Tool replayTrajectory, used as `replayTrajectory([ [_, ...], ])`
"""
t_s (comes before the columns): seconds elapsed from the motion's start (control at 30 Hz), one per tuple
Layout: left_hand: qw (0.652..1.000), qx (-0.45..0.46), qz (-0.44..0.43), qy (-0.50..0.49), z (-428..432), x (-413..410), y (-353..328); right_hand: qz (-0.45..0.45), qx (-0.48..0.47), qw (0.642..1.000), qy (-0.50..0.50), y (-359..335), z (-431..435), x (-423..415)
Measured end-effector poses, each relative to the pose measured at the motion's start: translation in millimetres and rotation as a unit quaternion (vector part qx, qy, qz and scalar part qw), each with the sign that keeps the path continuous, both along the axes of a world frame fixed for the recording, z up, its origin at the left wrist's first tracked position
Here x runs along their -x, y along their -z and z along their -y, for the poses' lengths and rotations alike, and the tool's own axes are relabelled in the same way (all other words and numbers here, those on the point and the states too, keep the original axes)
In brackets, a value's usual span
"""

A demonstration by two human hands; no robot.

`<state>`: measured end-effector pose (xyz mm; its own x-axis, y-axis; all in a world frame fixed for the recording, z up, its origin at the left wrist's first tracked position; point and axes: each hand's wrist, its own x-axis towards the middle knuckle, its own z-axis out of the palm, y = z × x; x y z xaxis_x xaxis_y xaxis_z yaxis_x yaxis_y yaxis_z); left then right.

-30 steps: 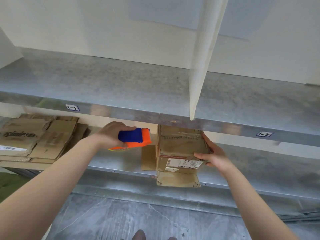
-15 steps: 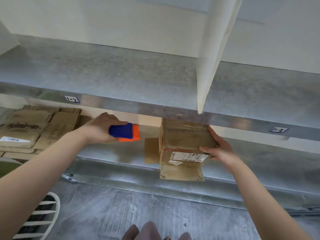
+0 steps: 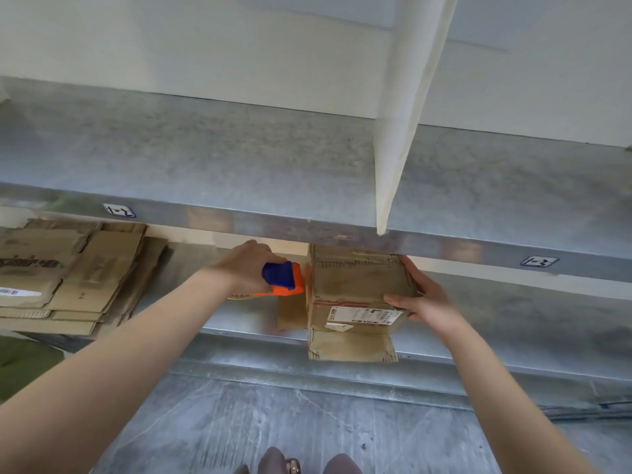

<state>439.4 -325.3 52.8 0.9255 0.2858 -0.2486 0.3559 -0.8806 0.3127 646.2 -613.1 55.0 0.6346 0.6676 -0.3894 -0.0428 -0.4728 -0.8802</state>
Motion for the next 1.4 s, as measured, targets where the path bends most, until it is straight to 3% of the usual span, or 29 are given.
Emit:
replayTrajectory([
  [0.33, 0.996, 0.05, -0.001, -0.075, 0, -12, 10, 0.009, 0.004, 1.0, -0.002, 2, -2, -2],
  [0.8, 0.987, 0.047, 0.079, -0.13, 9, 2, 27, 0.003, -0.008, 1.0, 0.016, 4, -4, 2],
  [1.07, 0.995, 0.051, 0.026, -0.084, 17, 30, 60, -0.002, -0.001, 1.0, 0.022, 11, -2, -3],
  [1.27, 0.992, -0.026, -0.093, -0.087, -32, 48, 56, 0.014, 0.007, 1.0, 0.021, 13, -2, -3],
  [1.4, 0.986, -0.006, -0.134, -0.102, -37, 58, 54, 0.016, 0.006, 1.0, 0.02, 12, -4, -2],
])
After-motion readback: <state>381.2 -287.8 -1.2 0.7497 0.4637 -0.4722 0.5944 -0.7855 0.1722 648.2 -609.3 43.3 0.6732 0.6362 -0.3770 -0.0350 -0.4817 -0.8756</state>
